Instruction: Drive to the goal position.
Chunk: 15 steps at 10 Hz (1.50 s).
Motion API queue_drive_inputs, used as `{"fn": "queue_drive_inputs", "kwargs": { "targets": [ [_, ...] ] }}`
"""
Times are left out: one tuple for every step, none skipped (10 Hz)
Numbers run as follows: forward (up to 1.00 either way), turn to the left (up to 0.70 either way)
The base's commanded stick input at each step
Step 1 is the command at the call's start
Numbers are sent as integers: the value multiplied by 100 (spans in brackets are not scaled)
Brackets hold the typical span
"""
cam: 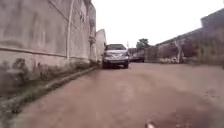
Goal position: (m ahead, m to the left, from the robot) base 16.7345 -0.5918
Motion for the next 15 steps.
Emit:
{"fn": "queue_drive_inputs", "kwargs": {
  "targets": [
    [100,0],
    [100,0],
    [100,0],
    [100,0],
    [100,0],
    [100,0],
    [100,-40],
    [100,-40],
    [100,-40],
    [100,-40],
    [100,-40],
    [100,-40],
    [100,-40],
    [100,-40],
    [100,-40]
  ]
}}
